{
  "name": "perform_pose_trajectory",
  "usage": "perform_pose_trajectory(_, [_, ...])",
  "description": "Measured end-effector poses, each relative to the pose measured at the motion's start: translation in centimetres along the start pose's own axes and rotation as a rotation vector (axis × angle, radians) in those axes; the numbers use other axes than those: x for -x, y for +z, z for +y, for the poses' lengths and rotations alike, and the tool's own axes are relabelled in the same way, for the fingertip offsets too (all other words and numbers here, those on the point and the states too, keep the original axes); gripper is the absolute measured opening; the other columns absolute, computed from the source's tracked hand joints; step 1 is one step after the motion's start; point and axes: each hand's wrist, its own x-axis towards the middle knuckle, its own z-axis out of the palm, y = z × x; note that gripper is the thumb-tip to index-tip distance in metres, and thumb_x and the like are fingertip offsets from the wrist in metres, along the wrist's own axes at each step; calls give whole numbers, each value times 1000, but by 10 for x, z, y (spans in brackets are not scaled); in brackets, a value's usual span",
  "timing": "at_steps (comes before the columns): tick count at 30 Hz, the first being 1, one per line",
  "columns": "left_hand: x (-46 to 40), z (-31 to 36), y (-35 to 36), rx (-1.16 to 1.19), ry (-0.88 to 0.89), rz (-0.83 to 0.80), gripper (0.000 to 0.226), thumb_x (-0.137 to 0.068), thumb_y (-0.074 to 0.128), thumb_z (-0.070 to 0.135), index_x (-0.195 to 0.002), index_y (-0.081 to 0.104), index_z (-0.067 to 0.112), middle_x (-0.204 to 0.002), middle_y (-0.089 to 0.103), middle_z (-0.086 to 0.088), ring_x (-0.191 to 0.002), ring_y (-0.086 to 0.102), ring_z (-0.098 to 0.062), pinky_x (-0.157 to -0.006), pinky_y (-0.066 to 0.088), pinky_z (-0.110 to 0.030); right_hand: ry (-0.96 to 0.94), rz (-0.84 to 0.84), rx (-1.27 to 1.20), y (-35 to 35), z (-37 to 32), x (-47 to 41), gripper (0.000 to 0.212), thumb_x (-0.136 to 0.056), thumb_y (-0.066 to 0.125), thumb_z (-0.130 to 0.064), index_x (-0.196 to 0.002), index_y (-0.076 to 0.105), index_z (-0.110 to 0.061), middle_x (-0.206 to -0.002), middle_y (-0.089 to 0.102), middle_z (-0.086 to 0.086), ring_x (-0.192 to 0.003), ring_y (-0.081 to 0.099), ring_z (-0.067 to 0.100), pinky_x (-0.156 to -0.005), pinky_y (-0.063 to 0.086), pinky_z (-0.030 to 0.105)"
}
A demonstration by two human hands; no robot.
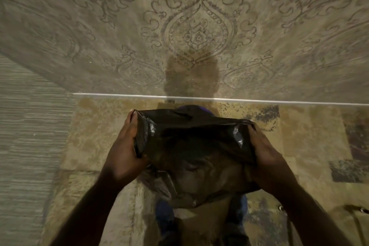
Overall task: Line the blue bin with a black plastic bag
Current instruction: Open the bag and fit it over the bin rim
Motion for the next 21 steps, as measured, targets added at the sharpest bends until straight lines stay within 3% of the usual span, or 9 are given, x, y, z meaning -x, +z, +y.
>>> perform_pose_trajectory(3, [-6,-5,3,23,-43,-58,108,-72,74,62,-157,14,30,-164,16,7,-150,21,-15,-116,33,-46,12,-14,-27,1,2,-7,89,-81,74,-11,-153,22,-6,-161,20,9,-144,32,28,-111,39,40])
perform_pose_trajectory(6, [-13,-10,11,45,-73,-80,111,-72,74,63,-157,12,26,-165,15,5,-151,18,-15,-117,31,-48,5,-46,-56,7,4,-14,91,-81,76,-17,-152,22,-4,-161,22,12,-146,29,26,-110,40,46])
perform_pose_trajectory(9, [-18,-21,21,24,-65,-69,112,-75,73,59,-158,7,25,-166,5,6,-151,3,-7,-121,19,-36,13,-34,-75,14,11,-22,90,-80,76,-19,-151,24,-2,-160,23,13,-145,31,28,-107,42,50])
perform_pose_trajectory(12, [-21,-27,31,-6,-56,-50,115,-77,75,50,-158,-1,23,-165,-4,7,-144,-10,11,-113,6,-9,28,-15,-51,21,20,-27,89,-80,76,-18,-150,25,0,-159,25,16,-143,34,31,-104,45,51])
perform_pose_trajectory(14, [-21,-28,37,17,-28,-11,111,-79,75,46,-157,-1,21,-163,-4,7,-141,-12,18,-108,2,2,27,19,-26,28,24,-28,86,-80,75,-16,-149,27,2,-158,26,19,-144,31,31,-102,47,51])
perform_pose_trajectory(17, [-21,-27,43,84,29,84,107,-78,74,38,-156,4,17,-163,3,2,-148,-3,6,-111,6,-1,65,86,13,34,28,-28,85,-80,74,-13,-150,28,0,-159,24,17,-141,31,27,-96,52,47])
perform_pose_trajectory(21, [-20,-31,56,72,53,140,108,-73,80,-3,-156,12,6,-164,12,-12,-152,6,-12,-117,13,-11,141,103,16,40,38,-30,91,-78,75,-13,-154,24,-13,-163,16,2,-130,51,30,-86,57,43])
